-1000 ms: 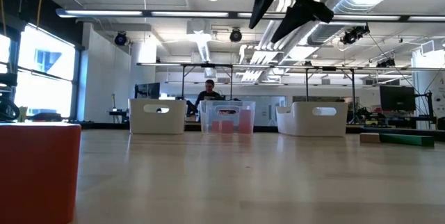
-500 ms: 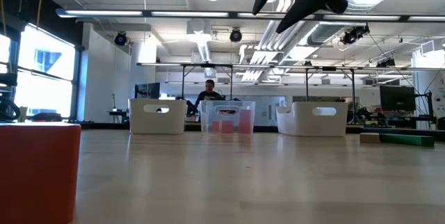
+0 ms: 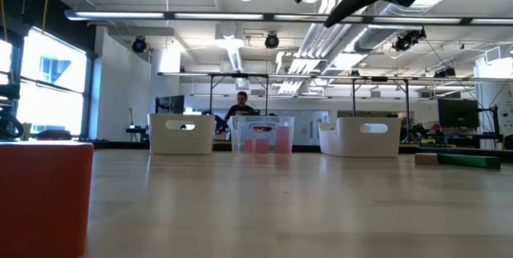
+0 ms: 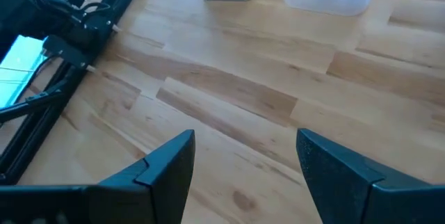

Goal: Sort & place blocks by color
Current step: Put the orange block into the transparent bin

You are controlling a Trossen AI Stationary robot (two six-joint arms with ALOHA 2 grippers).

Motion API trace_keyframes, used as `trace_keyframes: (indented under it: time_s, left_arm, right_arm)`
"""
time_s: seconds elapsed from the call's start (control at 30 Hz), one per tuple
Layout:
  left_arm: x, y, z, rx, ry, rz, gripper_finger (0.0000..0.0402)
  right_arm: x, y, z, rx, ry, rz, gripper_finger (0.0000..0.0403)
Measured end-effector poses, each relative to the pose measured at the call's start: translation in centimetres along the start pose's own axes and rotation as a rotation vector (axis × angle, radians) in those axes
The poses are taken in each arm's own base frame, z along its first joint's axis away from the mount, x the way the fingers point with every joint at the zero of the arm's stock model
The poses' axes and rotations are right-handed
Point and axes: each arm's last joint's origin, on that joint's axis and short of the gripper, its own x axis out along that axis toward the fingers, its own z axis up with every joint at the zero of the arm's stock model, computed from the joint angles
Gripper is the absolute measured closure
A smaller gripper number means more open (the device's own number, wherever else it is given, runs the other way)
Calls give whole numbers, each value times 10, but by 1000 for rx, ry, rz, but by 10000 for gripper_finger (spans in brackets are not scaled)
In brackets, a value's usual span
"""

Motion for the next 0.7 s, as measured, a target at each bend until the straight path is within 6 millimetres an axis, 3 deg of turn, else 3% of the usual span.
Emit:
trace_keyframes:
  time_s: [0.33, 0.7]
  left_arm:
    - [-2, -9, -15, -122, 31, 137, 167]
    - [-4, -43, -37, -165, 24, 179, 167]
  right_arm:
    - [-4, 1, -6, 13, -4, 13, 164]
    - [-5, 2, -6, 2, -16, 13, 164]
